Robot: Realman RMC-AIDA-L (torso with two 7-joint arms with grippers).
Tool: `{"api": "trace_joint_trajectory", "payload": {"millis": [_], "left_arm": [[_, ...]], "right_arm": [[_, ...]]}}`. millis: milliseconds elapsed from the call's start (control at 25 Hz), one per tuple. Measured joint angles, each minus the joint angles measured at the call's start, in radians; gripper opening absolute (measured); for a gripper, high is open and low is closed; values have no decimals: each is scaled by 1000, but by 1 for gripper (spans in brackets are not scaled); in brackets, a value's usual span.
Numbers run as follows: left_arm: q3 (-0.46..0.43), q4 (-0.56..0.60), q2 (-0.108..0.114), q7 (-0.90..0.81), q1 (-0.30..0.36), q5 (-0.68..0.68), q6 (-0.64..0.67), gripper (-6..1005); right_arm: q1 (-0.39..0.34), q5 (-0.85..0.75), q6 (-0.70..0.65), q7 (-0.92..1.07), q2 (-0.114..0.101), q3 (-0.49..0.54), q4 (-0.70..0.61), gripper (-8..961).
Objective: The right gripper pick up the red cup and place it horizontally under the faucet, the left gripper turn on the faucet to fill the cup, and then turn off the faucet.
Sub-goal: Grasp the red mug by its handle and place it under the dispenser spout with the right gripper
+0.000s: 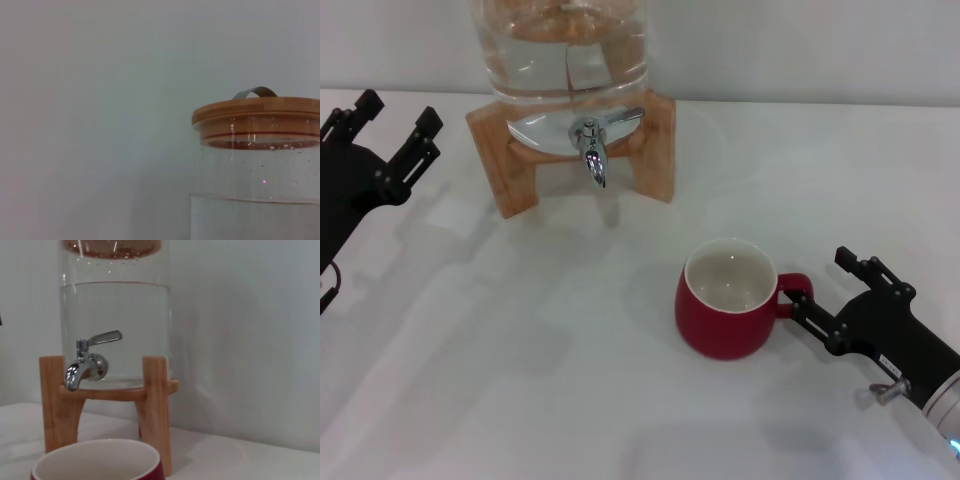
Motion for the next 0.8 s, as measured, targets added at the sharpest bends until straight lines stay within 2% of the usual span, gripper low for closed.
{"api": "trace_joint_trajectory", "payload": {"millis": [800], "left_arm": [[0, 0, 2, 0, -9, 0, 11, 761]], "right_arm": [[20, 2, 18, 1, 2, 2, 0, 748]]}}
